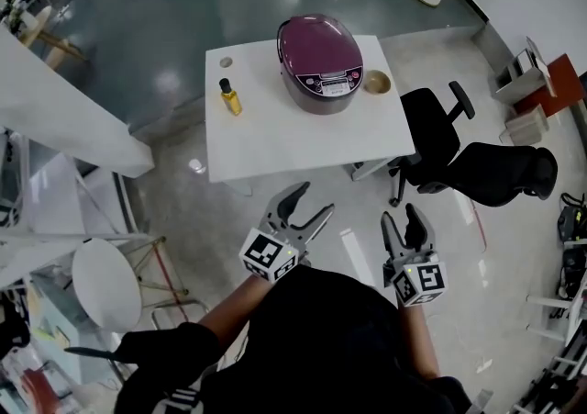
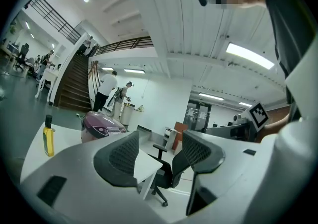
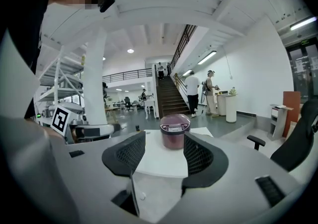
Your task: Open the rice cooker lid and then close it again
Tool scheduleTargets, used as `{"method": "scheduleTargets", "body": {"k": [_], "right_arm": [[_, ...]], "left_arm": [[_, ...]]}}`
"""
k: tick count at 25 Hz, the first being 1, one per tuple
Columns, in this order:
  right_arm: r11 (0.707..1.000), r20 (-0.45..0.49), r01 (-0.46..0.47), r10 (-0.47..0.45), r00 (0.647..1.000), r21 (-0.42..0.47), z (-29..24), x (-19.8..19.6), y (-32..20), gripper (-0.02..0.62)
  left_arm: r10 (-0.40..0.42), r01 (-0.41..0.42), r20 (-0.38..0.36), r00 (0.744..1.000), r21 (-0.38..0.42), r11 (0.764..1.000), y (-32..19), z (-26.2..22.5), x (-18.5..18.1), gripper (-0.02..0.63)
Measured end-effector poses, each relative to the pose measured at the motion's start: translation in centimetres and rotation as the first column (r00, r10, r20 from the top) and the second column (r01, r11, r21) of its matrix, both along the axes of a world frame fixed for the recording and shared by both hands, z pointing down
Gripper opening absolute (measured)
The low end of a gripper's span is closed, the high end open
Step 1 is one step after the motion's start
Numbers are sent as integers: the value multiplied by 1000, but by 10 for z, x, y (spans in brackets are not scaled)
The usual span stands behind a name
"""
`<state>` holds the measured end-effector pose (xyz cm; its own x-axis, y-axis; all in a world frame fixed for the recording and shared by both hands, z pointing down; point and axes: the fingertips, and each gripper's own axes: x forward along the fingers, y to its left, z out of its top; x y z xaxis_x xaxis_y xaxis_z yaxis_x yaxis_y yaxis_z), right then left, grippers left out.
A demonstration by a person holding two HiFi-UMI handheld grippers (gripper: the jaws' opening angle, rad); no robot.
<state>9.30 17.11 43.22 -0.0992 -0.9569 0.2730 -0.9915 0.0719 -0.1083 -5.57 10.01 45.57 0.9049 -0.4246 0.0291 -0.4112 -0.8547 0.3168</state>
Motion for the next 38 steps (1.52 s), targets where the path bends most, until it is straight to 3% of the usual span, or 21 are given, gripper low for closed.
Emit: {"method": "scheduleTargets", "body": {"k": [6,11,21,28,31,38], "right_arm": [[1000,58,13,-11,998,-26,20,-4,-10,210],[996,88,85,-84,993,-11,19,-16,-33,210],[970,130,242,-240,962,-7,34,-8,-94,210],[899,225,438,-431,874,20,47,15,-176,210],[866,250,499,-489,836,24,49,31,-199,210],[792,242,610,-595,766,17,51,63,-235,210]], "left_arm": [[-23,24,8,1000,-14,1000,-13,8,-10,252],[-66,67,30,997,-39,997,-18,14,-23,252],[-243,246,77,967,-37,969,-52,14,-31,256],[-384,390,129,914,-20,921,-109,12,5,259],[-372,381,174,912,-19,924,-127,17,40,259],[-377,383,190,906,5,924,-167,5,111,259]]}}
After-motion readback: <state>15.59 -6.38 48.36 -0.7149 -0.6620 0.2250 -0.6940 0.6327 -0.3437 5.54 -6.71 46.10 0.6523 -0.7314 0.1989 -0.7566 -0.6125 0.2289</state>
